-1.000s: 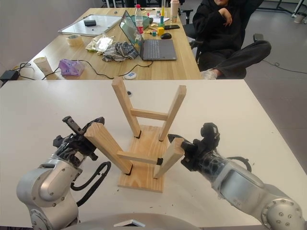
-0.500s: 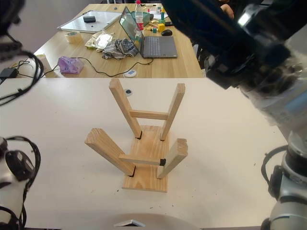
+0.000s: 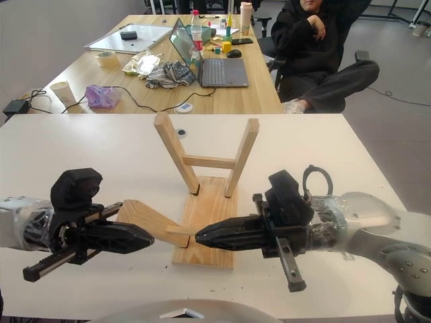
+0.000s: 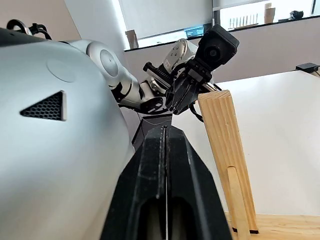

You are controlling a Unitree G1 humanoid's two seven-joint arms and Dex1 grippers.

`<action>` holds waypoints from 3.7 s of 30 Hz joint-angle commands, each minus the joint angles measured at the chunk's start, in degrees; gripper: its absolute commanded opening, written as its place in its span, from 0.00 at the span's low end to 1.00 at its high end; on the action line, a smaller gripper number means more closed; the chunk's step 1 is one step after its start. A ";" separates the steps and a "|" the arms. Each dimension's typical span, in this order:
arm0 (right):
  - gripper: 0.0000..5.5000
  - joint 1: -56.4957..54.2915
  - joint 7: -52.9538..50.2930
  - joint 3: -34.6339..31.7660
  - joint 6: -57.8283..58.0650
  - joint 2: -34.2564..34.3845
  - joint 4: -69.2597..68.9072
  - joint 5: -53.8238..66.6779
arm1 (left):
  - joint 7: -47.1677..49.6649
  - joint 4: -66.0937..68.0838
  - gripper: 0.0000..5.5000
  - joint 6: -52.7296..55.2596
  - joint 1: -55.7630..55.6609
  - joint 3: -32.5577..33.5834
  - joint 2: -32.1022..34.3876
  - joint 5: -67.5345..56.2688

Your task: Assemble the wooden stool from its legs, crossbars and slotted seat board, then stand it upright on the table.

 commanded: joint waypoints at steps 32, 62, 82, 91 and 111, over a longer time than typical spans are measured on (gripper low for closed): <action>0.48 -27.83 25.15 13.25 -4.20 15.94 58.29 -43.22 | 9.22 12.87 0.00 -20.15 -10.50 -3.03 -12.60 34.44; 0.00 -28.54 12.12 22.13 -38.92 29.74 86.65 -86.15 | -23.83 75.18 0.00 -62.79 -38.22 -44.50 -27.52 101.03; 0.00 -41.67 -21.52 19.91 -56.30 34.89 120.77 -99.72 | -34.26 29.12 0.00 -42.29 -17.07 -19.15 6.97 86.69; 0.00 -40.65 -36.09 18.03 -61.57 33.63 122.99 -103.50 | -32.33 8.89 0.00 -26.83 -8.98 -29.84 2.16 78.31; 0.00 -37.08 -36.29 11.38 -63.79 32.20 121.87 -102.42 | 7.89 35.58 0.00 -31.52 -6.11 -15.12 -21.92 88.10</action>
